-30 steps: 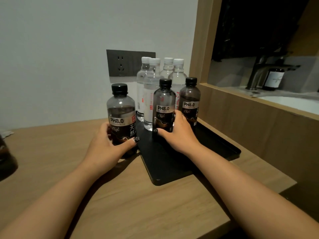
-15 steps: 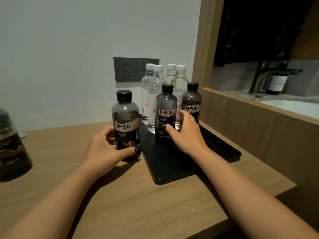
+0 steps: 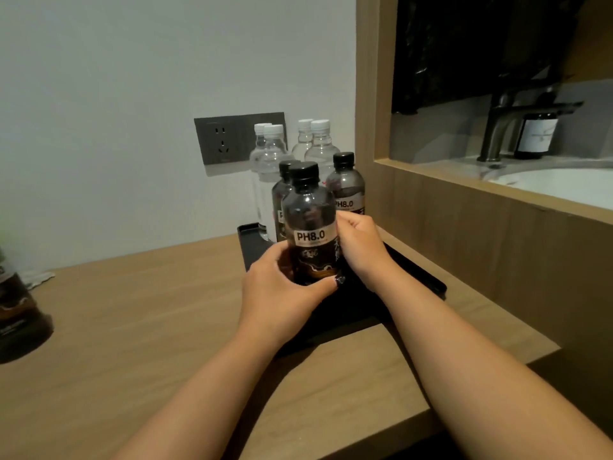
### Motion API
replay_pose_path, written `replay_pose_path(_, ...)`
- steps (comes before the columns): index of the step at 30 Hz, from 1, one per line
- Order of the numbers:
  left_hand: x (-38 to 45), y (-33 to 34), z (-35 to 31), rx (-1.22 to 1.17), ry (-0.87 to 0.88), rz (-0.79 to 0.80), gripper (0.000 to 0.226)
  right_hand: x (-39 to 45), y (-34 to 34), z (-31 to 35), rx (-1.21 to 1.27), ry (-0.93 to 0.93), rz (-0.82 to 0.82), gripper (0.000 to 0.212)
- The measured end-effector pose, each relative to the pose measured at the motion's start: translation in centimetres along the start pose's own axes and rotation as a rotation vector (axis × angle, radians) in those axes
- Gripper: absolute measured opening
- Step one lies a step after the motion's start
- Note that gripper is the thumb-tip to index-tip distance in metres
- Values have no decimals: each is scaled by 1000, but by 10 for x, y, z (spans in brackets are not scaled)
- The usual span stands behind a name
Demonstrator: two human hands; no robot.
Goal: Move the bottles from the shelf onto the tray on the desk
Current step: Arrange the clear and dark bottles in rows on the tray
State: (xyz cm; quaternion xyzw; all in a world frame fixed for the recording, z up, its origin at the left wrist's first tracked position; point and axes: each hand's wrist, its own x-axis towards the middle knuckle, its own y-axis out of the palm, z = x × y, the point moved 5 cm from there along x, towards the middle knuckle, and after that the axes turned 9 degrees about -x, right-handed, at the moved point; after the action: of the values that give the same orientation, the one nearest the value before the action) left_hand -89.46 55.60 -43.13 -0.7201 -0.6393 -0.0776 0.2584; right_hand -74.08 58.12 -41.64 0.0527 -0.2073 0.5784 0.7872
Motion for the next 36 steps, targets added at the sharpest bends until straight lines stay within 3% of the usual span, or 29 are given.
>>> replay_pose_path(6,7,-1,8,2,-99,-15,75,0,-5,-5,-16,14,-33,34)
replay_pose_path(15,6,3,6,135,-25,-7,70,4,-8,-6,-118,-82,-125,26)
replay_pose_path(19,4,5,6,195,13,-15,78,4,-9,-8,-136,-88,-139,26)
replay_pose_path(30,0,15,5,385,44,-4,68,1,-11,-10,-155,-58,-151,25)
replay_pose_path(36,-2,12,8,307,1,19,76,-5,-13,-3,-224,-93,-177,27)
